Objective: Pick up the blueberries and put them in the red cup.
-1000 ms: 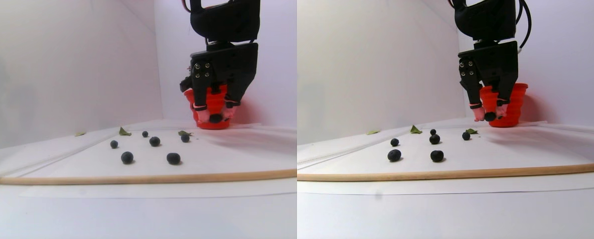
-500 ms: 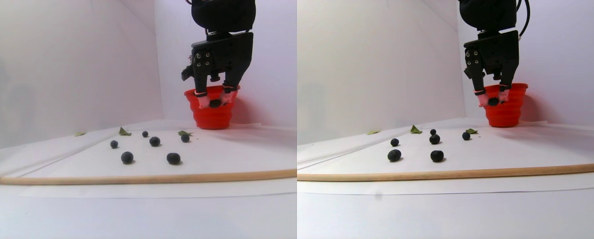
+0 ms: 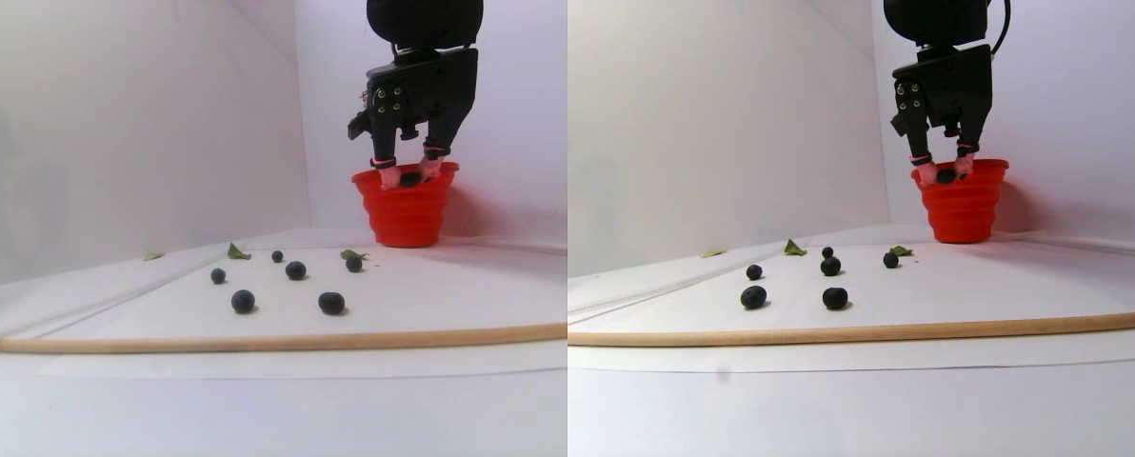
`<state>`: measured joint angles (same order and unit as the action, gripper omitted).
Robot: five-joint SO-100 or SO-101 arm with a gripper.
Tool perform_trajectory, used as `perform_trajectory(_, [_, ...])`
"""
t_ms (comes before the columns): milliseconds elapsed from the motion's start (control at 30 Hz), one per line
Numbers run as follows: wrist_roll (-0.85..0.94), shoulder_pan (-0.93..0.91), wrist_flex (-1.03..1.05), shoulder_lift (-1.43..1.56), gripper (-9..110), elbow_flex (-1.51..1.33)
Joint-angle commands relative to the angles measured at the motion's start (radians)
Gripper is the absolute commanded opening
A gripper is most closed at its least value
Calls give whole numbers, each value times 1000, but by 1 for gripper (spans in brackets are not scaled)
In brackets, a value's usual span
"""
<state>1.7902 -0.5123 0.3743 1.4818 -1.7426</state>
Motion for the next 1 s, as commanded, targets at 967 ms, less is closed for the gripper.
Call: perform_trajectory(967, [2, 32, 29, 121, 13, 339])
